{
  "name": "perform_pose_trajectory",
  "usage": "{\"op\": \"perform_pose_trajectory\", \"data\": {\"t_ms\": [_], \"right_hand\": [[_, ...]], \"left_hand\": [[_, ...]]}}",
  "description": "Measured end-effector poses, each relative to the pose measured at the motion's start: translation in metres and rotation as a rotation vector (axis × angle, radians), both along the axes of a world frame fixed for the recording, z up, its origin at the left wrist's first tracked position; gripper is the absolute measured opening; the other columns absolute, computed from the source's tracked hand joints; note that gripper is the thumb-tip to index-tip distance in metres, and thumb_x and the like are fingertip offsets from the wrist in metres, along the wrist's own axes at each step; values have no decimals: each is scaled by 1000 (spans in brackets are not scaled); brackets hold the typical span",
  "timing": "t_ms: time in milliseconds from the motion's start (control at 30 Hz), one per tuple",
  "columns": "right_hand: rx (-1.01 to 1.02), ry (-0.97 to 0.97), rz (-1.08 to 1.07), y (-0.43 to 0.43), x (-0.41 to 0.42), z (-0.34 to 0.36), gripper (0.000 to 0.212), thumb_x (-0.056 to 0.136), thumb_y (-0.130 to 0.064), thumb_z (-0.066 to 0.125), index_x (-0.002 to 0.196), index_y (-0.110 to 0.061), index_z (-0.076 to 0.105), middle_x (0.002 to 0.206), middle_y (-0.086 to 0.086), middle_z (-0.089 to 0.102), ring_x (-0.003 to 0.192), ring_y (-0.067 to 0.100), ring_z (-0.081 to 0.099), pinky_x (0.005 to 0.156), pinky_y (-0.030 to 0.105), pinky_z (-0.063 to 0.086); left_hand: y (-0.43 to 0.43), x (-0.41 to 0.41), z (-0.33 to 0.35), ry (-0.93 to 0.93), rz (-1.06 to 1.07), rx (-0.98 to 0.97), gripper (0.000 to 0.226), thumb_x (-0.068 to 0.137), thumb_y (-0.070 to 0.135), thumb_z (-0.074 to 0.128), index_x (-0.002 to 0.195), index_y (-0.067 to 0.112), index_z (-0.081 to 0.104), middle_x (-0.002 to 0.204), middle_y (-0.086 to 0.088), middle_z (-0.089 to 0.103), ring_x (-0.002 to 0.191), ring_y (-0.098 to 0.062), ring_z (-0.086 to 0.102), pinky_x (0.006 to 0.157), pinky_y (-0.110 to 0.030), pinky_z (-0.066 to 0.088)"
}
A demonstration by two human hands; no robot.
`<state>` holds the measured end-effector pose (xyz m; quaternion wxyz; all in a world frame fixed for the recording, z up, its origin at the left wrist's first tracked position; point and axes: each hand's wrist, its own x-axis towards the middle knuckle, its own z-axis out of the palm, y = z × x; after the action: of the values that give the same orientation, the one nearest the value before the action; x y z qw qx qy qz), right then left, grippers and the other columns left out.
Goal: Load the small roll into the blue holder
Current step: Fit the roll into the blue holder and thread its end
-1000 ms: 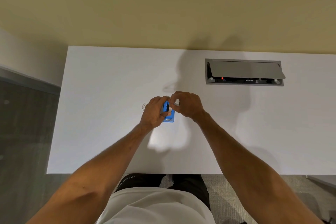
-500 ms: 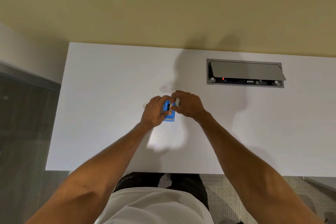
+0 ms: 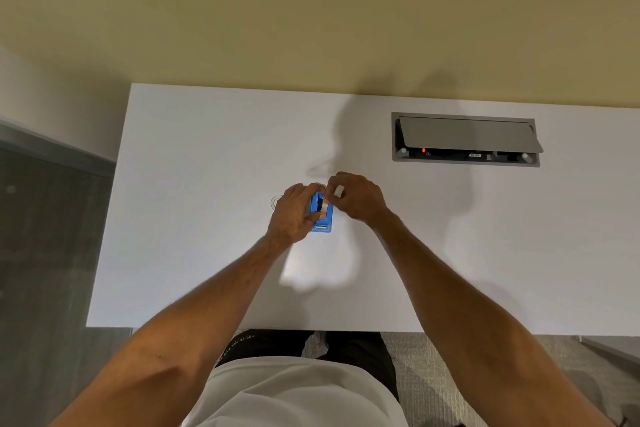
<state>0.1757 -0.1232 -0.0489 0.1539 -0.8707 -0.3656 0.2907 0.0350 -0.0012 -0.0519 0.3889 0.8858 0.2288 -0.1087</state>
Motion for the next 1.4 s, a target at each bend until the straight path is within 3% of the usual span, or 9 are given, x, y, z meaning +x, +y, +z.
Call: {"op": "perform_pose_trajectory", "data": {"t_ms": [167, 400, 633, 833, 933, 1000, 1067, 1200, 1400], "right_hand": [[31, 31, 15, -4, -1, 0, 22, 91, -35, 74, 104, -18, 69, 106, 0, 70, 80, 12, 58, 74, 22, 46], [63, 35, 3, -9, -6, 0, 24, 90, -34, 75, 108, -19, 69, 112, -3, 70, 79, 8, 57, 75, 20, 46], [39, 6, 29, -11, -14, 2, 32, 92, -35, 73, 118, -19, 63, 115, -1, 66, 89, 19, 68, 83, 33, 59], [31, -11, 43, -13, -22, 0, 42, 90, -38, 76, 124, -18, 62, 119, 0, 62, 93, 21, 69, 82, 33, 59], [3, -74, 74, -11, -24, 1, 49, 89, -41, 76, 129, -19, 59, 123, -2, 61, 92, 21, 70, 83, 34, 62], [-10, -117, 93, -10, -26, 0, 49, 90, -43, 74, 130, -18, 60, 123, -1, 62, 92, 21, 70, 82, 34, 62], [-15, -143, 103, -9, -27, 0, 48, 92, -43, 72, 130, -17, 60, 122, -1, 62, 92, 21, 70, 83, 34, 62], [-18, -173, 120, -10, -27, 1, 51, 93, -47, 70, 132, -17, 57, 125, -1, 62, 92, 20, 70, 83, 30, 62], [-16, -218, 118, -7, -28, 3, 48, 94, -46, 68, 129, -17, 53, 115, 0, 65, 86, 18, 68, 78, 27, 58]], "left_hand": [[0, -1, 0, -24, -2, 11, 48, 96, 35, 73, 136, 13, 59, 123, -9, 69, 118, -28, 61, 110, -40, 48], [-2, -2, 1, -41, 7, 1, 48, 96, 34, 73, 136, 12, 60, 123, -10, 70, 117, -29, 62, 111, -40, 47], [-1, -3, 3, -43, 19, -14, 46, 97, 34, 72, 135, 10, 62, 120, -10, 71, 115, -28, 63, 114, -42, 44], [-2, -11, 5, 4, 37, -106, 51, 96, 14, 71, 145, 11, 56, 139, -9, 65, 135, -28, 57, 120, -46, 44], [-3, -10, 6, -5, 43, -154, 46, 91, 4, 71, 136, 10, 61, 127, -10, 71, 120, -27, 68, 110, -47, 54], [-3, -10, 6, 18, -8, -125, 46, 88, 10, 76, 132, 11, 62, 122, -9, 71, 113, -25, 70, 105, -45, 57], [-4, -13, 4, 30, -77, -54, 57, 87, 19, 81, 138, 12, 57, 129, -8, 68, 120, -24, 66, 112, -41, 53], [-4, -17, -2, 17, -175, 93, 76, 90, 34, 81, 153, 9, 46, 151, -7, 59, 145, -25, 53, 133, -38, 28], [-4, -18, -4, 67, -161, 157, 84, 90, 42, 79, 158, 13, 40, 157, -5, 54, 153, -27, 44, 133, -38, 24]]}}
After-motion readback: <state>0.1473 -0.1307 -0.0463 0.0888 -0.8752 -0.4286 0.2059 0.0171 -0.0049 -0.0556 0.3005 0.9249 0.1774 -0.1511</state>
